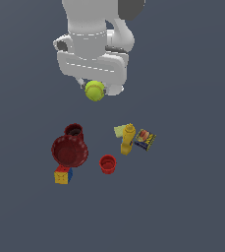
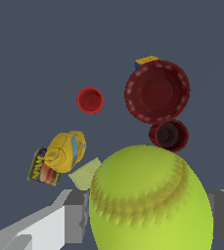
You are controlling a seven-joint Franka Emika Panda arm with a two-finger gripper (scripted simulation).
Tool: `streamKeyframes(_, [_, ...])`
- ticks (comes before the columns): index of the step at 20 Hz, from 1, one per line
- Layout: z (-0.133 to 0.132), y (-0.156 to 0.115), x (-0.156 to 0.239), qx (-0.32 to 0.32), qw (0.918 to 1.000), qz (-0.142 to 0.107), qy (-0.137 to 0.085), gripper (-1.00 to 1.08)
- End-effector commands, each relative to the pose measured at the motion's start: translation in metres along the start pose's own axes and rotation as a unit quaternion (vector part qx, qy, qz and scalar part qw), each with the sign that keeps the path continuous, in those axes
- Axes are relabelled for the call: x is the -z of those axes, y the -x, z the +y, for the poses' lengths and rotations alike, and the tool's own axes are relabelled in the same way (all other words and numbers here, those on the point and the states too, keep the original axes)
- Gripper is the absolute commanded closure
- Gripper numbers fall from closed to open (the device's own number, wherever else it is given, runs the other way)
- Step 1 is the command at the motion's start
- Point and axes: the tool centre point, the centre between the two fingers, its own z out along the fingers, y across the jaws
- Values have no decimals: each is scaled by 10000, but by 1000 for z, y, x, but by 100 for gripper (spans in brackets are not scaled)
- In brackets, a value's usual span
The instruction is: Pick up a designated object from a clutter of objects.
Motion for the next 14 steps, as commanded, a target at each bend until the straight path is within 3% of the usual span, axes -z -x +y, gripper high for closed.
streamKeyframes(1, [-2,-6,15,0,10000,2,0,108])
streamKeyframes(14, [-5,-19,44,2,10000,0,-3,108])
